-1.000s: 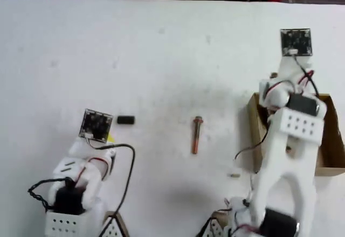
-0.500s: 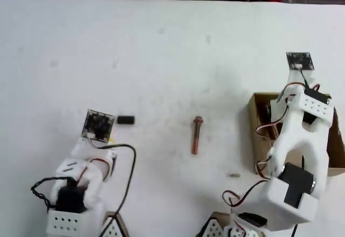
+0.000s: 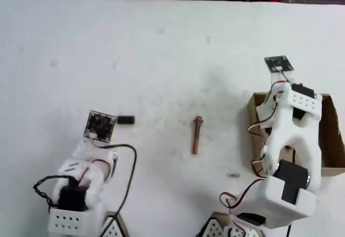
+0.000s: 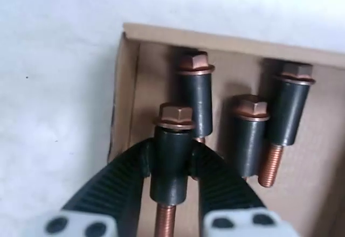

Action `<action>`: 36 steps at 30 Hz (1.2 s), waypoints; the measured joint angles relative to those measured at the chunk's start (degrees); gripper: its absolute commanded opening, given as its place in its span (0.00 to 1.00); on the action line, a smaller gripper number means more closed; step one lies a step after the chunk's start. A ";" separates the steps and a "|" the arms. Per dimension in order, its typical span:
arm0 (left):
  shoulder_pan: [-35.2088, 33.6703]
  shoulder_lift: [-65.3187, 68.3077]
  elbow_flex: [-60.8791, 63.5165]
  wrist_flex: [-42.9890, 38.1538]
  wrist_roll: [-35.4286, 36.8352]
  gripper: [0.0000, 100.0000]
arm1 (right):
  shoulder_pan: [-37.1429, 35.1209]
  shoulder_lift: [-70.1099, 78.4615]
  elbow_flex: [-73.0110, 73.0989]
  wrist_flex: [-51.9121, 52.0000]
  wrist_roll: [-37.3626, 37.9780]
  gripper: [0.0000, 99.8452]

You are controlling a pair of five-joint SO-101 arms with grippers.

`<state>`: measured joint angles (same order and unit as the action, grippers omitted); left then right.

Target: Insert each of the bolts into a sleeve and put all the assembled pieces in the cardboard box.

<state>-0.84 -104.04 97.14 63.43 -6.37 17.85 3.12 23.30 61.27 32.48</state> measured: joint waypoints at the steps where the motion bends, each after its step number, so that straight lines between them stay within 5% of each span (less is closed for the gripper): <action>1: 0.00 0.00 0.00 0.00 0.00 0.02 | -0.44 -0.09 0.44 -0.09 0.00 0.15; 18: -5.10 0.00 0.00 -0.09 -0.09 0.02 | -4.84 -6.07 0.88 0.62 -0.09 0.20; 23: -8.44 0.00 0.00 -0.09 -0.09 0.02 | -11.08 -14.51 0.88 1.49 -0.44 0.20; 31: -10.55 0.00 -2.55 8.18 -0.09 0.02 | -22.86 -23.91 0.97 4.22 -13.71 0.20; 36: -14.07 0.00 -2.55 8.44 -0.09 0.02 | -30.95 -27.34 4.31 4.22 -15.65 0.20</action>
<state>-14.90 -104.04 94.59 71.87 -6.46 -13.10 -24.22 27.60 65.49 16.84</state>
